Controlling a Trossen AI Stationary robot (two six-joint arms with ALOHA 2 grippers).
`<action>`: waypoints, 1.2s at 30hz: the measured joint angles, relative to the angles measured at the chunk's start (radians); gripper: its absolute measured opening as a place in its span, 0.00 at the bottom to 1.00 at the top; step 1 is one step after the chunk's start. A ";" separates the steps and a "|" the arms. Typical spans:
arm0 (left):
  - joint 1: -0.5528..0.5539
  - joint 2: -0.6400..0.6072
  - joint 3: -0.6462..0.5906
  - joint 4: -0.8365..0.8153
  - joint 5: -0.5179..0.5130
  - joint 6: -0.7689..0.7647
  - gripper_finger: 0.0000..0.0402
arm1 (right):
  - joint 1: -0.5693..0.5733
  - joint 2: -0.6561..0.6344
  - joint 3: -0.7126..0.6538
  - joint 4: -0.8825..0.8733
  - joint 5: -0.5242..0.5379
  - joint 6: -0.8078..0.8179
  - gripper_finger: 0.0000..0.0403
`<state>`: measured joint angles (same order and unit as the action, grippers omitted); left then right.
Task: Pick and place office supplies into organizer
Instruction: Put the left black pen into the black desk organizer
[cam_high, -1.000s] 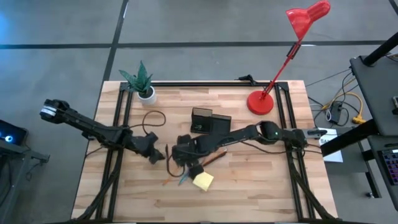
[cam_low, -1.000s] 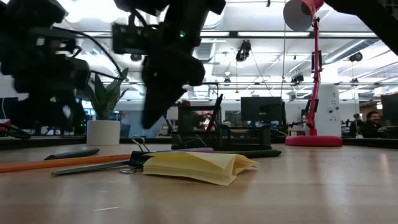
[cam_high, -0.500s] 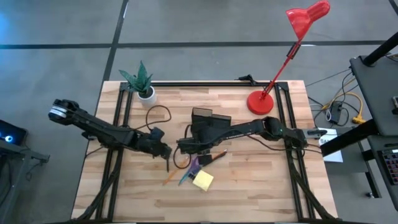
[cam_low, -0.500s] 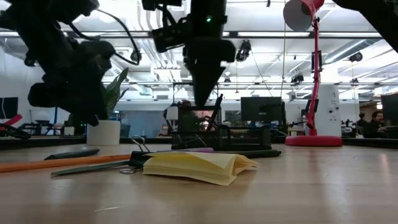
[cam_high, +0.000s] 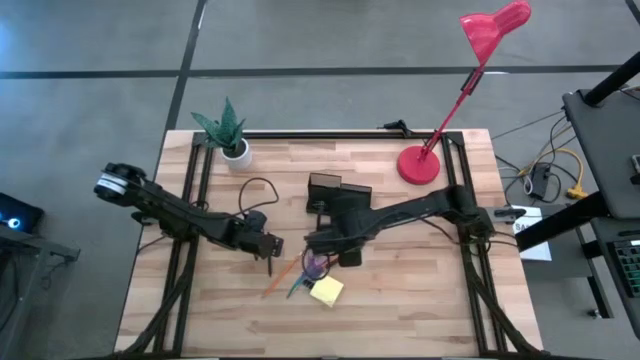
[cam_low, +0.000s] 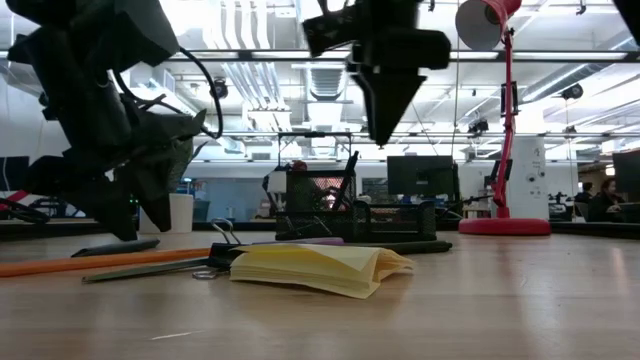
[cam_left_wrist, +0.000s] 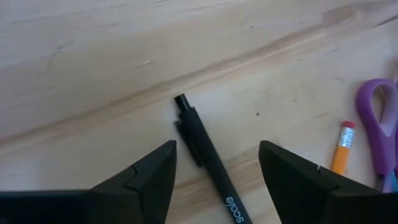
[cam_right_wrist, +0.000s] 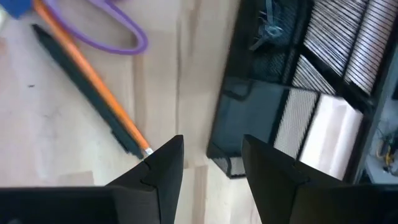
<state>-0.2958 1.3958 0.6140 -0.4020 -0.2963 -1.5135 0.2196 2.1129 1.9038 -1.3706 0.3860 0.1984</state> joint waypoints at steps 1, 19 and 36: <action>0.000 0.008 0.000 -0.001 0.000 0.000 0.54 | 0.006 -0.021 -0.029 0.017 0.010 0.016 0.38; 0.000 0.160 0.111 -0.160 -0.027 0.132 0.28 | 0.020 -0.201 -0.402 0.515 0.016 0.049 0.38; 0.010 0.169 0.134 -0.150 -0.072 0.317 0.04 | -0.040 -0.167 -0.403 0.637 0.017 0.084 0.38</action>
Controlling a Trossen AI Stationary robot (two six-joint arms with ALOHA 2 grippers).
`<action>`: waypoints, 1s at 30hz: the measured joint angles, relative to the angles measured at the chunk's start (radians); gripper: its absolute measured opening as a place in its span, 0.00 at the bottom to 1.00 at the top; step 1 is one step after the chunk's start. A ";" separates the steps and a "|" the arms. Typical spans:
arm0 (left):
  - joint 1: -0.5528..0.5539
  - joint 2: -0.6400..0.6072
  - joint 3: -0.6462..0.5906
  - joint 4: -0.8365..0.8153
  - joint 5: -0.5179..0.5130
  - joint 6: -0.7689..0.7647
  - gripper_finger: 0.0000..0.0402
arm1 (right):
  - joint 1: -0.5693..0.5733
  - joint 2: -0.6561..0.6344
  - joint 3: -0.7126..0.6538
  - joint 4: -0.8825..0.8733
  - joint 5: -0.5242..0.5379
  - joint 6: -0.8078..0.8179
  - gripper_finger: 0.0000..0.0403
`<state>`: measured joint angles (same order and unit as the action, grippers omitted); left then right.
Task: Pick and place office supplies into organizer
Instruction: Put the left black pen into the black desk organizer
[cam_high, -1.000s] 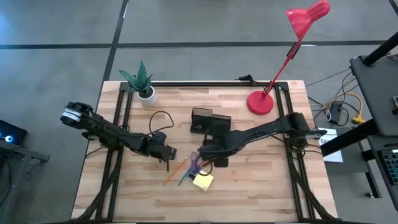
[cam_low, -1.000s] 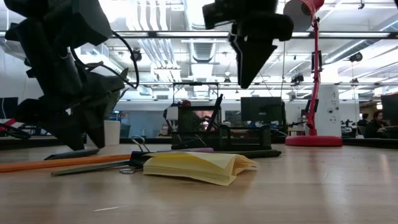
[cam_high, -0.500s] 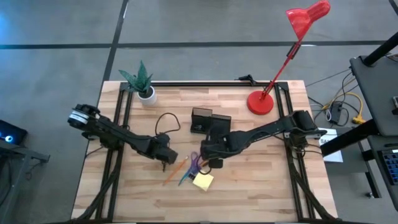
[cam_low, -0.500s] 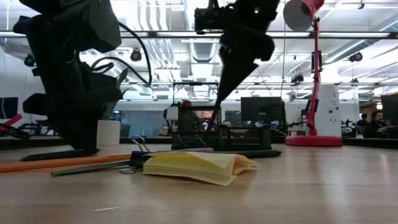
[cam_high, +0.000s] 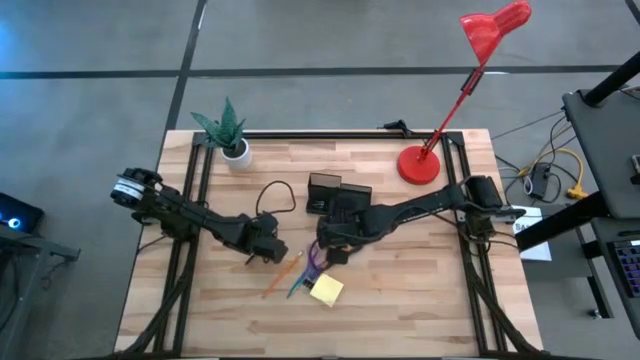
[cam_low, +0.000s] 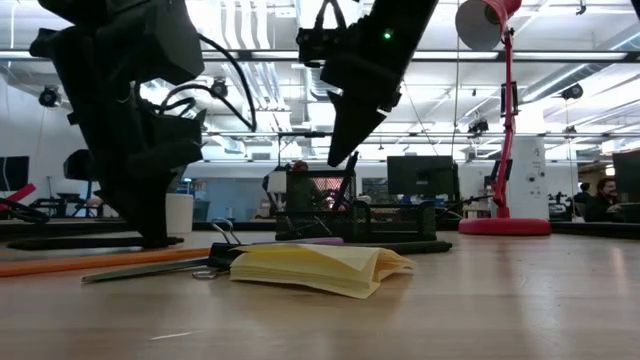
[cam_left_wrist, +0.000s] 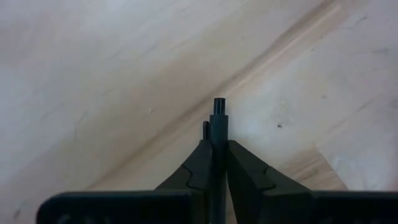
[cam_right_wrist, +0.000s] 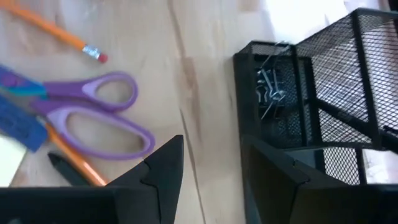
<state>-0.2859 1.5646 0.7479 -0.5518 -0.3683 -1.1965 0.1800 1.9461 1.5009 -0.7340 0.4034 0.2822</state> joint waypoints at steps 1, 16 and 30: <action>0.000 -0.002 0.000 0.000 -0.001 0.004 0.04 | -0.003 0.000 0.000 0.008 0.000 0.002 0.38; 0.005 -0.063 0.018 0.001 -0.019 0.059 0.04 | -0.015 -0.004 0.000 0.031 0.102 0.007 0.38; 0.005 -0.217 0.094 0.184 -0.230 0.432 0.04 | -0.016 -0.049 -0.001 -0.139 0.424 0.194 0.35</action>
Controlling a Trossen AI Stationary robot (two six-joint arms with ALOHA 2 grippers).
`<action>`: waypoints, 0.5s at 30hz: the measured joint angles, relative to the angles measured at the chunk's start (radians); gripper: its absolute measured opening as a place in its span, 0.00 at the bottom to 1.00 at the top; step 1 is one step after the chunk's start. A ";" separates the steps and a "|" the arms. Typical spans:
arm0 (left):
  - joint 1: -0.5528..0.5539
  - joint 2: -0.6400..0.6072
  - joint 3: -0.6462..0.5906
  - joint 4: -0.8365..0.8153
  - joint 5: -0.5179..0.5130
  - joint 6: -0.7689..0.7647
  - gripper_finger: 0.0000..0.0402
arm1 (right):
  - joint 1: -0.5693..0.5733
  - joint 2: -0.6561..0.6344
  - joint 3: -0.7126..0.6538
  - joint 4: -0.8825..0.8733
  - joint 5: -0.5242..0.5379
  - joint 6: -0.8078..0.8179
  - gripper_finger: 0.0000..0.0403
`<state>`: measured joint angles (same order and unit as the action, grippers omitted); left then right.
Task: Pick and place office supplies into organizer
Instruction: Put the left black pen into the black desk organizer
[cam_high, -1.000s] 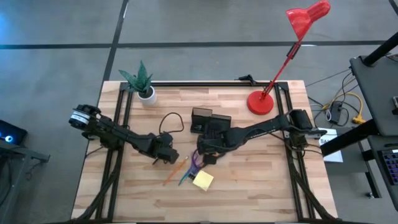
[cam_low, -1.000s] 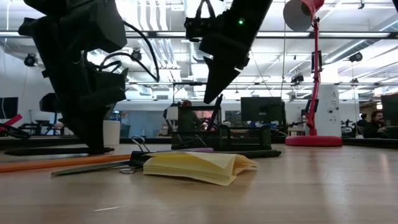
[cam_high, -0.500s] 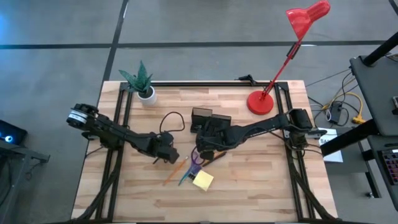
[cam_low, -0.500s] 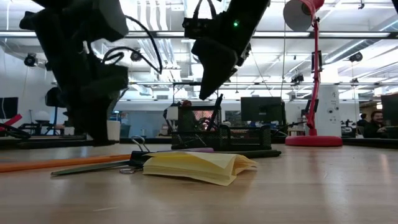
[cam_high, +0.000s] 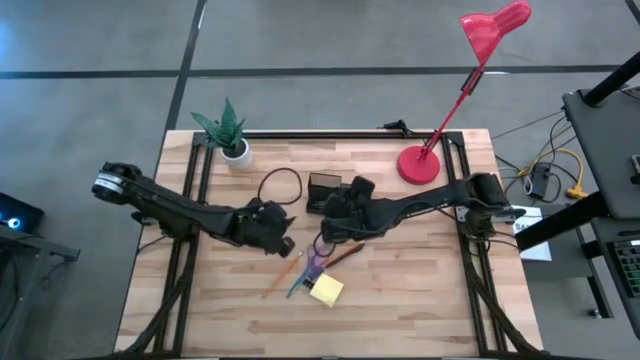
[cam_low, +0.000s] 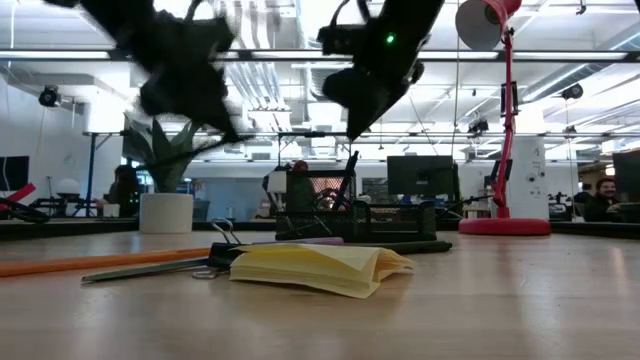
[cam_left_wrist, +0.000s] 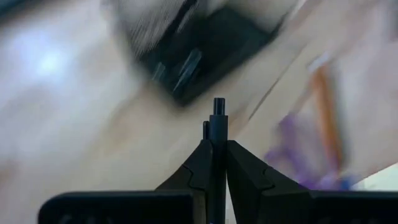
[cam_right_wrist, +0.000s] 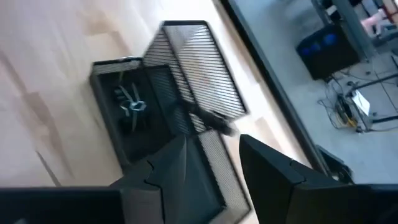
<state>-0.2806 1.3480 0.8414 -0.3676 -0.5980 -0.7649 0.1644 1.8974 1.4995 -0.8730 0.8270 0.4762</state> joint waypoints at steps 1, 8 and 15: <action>0.001 -0.013 0.003 0.059 -0.013 0.071 0.04 | 0.005 -0.010 0.000 -0.017 0.005 0.013 0.35; 0.091 -0.083 0.009 0.400 -0.009 0.489 0.04 | 0.062 -0.139 -0.029 -0.176 0.014 0.186 0.31; 0.275 -0.086 0.009 0.618 0.302 0.712 0.04 | 0.093 -0.272 -0.114 -0.175 -0.022 0.289 0.28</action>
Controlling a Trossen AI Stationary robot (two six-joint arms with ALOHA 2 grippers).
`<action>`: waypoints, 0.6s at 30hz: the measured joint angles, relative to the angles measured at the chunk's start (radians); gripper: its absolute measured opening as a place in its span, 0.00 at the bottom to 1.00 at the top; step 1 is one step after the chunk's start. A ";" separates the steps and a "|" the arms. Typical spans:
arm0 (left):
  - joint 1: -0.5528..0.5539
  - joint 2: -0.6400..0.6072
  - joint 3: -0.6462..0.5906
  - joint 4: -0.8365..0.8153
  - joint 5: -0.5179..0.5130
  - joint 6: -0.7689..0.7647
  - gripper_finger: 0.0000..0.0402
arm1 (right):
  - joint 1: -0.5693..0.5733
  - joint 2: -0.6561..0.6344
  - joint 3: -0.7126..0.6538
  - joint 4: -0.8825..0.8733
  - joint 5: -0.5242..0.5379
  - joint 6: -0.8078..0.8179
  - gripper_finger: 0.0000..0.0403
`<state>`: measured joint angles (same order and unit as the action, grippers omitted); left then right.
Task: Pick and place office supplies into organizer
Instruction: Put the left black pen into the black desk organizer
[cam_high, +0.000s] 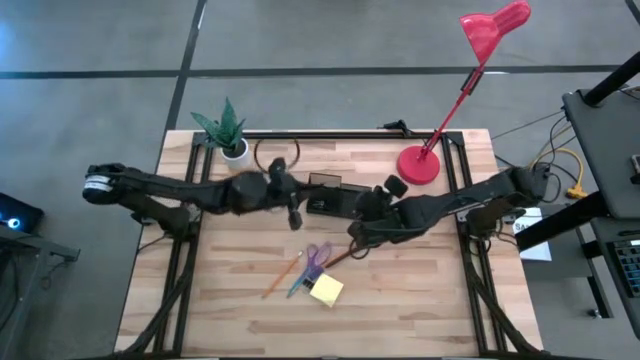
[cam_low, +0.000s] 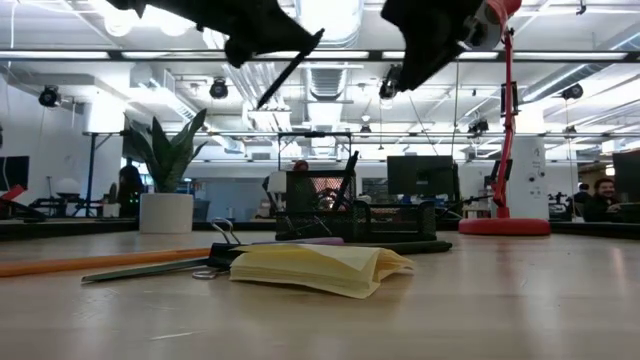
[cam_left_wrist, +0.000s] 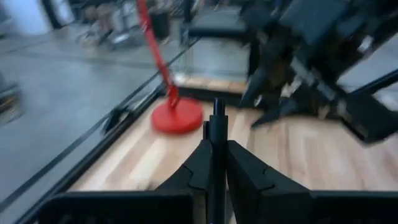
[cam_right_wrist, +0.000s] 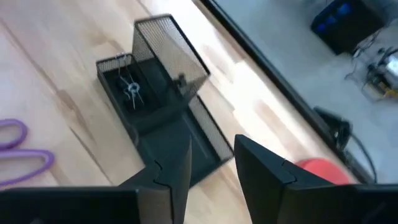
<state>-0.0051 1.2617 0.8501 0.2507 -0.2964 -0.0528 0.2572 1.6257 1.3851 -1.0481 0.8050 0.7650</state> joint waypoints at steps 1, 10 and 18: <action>0.028 0.008 0.000 0.028 0.051 0.012 0.04 | 0.004 -0.013 -0.016 -0.007 -0.005 0.022 0.28; 0.228 0.102 0.004 0.226 0.320 0.036 0.04 | 0.009 -0.073 -0.107 0.014 -0.019 0.109 0.27; 0.344 0.272 0.004 0.412 0.510 0.043 0.04 | -0.032 -0.042 -0.111 0.066 -0.020 0.100 0.27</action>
<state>0.3386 1.5334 0.8543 0.6630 0.2137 -0.0096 0.2253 1.5839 1.2744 -0.9826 0.7848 0.8647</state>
